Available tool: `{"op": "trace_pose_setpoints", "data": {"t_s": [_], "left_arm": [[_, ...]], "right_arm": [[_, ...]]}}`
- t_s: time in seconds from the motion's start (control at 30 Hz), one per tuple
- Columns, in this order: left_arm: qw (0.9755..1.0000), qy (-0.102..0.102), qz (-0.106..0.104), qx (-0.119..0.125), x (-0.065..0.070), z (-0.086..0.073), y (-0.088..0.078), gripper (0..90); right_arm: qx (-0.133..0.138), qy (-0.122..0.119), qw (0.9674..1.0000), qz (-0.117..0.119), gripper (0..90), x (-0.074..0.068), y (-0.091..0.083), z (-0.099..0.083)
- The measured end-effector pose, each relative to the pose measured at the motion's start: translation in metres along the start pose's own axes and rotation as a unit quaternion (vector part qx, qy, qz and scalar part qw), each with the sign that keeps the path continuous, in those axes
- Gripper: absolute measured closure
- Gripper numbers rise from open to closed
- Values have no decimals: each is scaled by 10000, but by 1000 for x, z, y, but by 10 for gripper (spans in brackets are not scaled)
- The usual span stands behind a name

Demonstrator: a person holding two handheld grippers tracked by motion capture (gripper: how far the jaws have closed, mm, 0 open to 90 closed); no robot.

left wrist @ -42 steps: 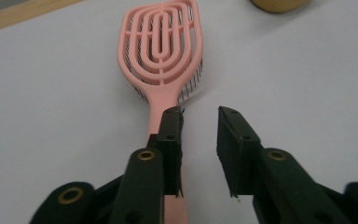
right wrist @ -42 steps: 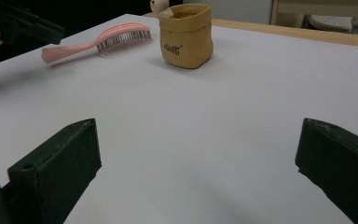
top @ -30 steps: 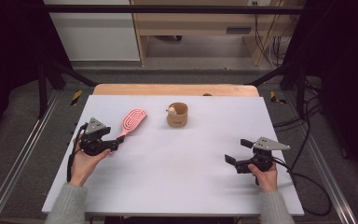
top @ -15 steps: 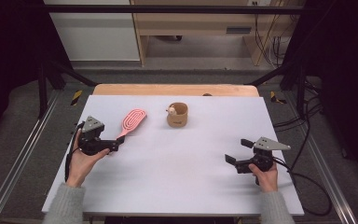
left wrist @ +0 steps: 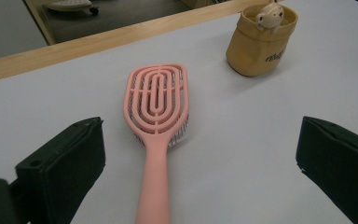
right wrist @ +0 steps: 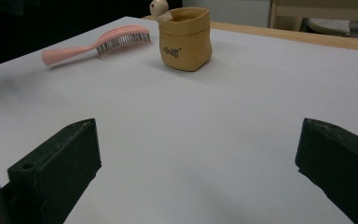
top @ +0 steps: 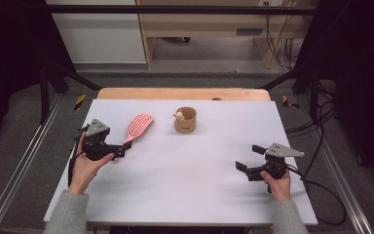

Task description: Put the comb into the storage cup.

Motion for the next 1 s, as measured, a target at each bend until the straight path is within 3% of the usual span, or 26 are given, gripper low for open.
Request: {"op": "trace_pose_setpoints", "data": {"t_s": [0.5, 1.0], "left_arm": [[10000, 6, -4, 67, -4, 9, 7, 8], [9995, -18, 168, -279, -20, 9, 29, 10]], "right_arm": [[-7, 0, 10000, -9, 3, 1, 0, 0], [-8, 11, 10000, -8, 4, 1, 0, 0]]}}
Point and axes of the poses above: each handheld gripper's, and its own axes: y roughly forward along the jaws, z roughly out of its top, x roughly to its right, the point moved 1 cm from there along y, roughly forward along the jaws, and after that the axes turned 8 degrees about -x, right-handed, at the moved point
